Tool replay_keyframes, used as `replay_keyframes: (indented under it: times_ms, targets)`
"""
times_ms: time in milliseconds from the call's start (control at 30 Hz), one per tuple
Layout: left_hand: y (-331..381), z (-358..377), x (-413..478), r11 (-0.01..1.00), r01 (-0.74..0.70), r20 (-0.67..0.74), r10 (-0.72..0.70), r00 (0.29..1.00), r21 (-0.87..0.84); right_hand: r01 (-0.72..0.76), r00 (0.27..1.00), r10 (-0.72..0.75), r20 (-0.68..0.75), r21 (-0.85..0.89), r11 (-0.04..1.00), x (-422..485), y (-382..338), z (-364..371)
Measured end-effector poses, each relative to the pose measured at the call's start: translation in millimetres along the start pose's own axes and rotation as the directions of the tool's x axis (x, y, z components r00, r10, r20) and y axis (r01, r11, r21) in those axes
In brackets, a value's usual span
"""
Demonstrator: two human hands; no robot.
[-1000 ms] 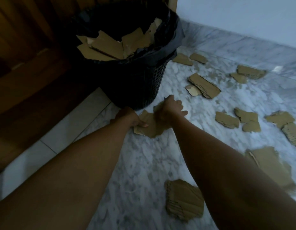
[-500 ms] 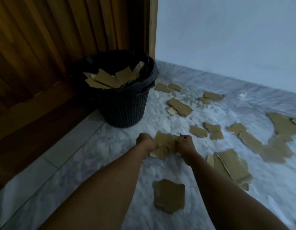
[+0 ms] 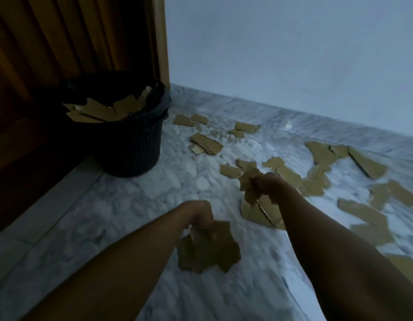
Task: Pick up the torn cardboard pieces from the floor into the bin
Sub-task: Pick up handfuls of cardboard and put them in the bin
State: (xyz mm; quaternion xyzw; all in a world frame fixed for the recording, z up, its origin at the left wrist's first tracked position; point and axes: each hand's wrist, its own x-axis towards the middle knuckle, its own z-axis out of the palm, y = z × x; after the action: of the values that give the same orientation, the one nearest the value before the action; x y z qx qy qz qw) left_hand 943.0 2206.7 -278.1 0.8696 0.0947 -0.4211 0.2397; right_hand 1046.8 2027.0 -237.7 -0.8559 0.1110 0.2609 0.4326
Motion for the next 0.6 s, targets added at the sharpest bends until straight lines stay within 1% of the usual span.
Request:
replay_keyframes:
  times_ms: [33,67,100,133,167,200,233,267,300,333,400,467,533,600]
  targets:
    - [-1.6,17.7,8.5,0.993,0.021,-0.020,-0.019,1.000,0.116,-0.030,1.000,0.030,-0.002,-0.039,0.999,8.6,17.5,1.1]
    - [-5.0,31.1,15.9,0.982,0.052,-0.060,-0.042,0.997,0.181,-0.067,0.998,0.065,-0.022,-0.096,0.993,29.1,40.4,2.8]
    - [-9.5,40.1,17.2,0.973,0.077,-0.098,-0.057,0.994,0.215,-0.089,0.996,0.084,-0.039,-0.133,0.987,77.5,77.6,4.2]
    - [-14.6,45.9,18.9,0.963,0.079,-0.125,-0.048,0.991,0.257,-0.126,0.989,0.109,-0.098,-0.189,0.974,129.2,118.1,7.2]
    - [-19.8,49.8,20.3,0.963,0.079,-0.140,-0.044,0.989,0.258,-0.162,0.980,0.135,-0.147,-0.198,0.967,157.0,144.3,12.7]
    - [-24.3,51.7,20.1,0.966,0.051,-0.150,-0.013,0.989,0.252,-0.190,0.973,0.166,-0.162,-0.148,0.971,163.5,152.9,20.2]
    - [-27.0,52.6,19.5,0.978,0.039,-0.148,-0.008,0.989,0.207,-0.198,0.972,0.176,-0.156,-0.137,0.971,146.1,148.5,25.0]
    - [-29.8,53.3,19.3,0.982,0.030,-0.141,-0.004,0.990,0.187,-0.207,0.966,0.173,-0.195,-0.174,0.963,99.6,125.6,28.2]
    - [-30.9,53.2,19.6,0.985,0.016,-0.143,0.009,0.990,0.172,-0.220,0.957,0.159,-0.244,-0.246,0.944,49.1,98.6,32.4]
    - [-32.0,52.5,19.8,0.984,0.005,-0.142,0.020,0.990,0.176,-0.221,0.953,0.139,-0.269,-0.304,0.927,24.9,82.2,38.9]
    - [-32.8,51.0,21.7,0.987,0.006,-0.184,0.024,0.983,0.160,-0.141,0.979,0.069,-0.192,-0.392,0.909,8.0,67.7,52.3]
    - [-30.1,48.0,17.3,0.992,-0.022,-0.226,0.049,0.973,0.123,-0.052,0.994,0.005,-0.108,-0.436,0.899,4.5,58.7,65.2]
    - [-29.2,45.1,13.3,0.989,-0.028,-0.229,0.061,0.972,0.147,0.013,0.997,-0.046,-0.068,-0.432,0.902,4.2,50.9,73.0]
    - [-31.4,40.1,12.9,0.980,-0.040,-0.194,0.078,0.978,0.192,0.117,0.989,-0.143,-0.042,-0.381,0.917,-1.1,42.9,69.1]
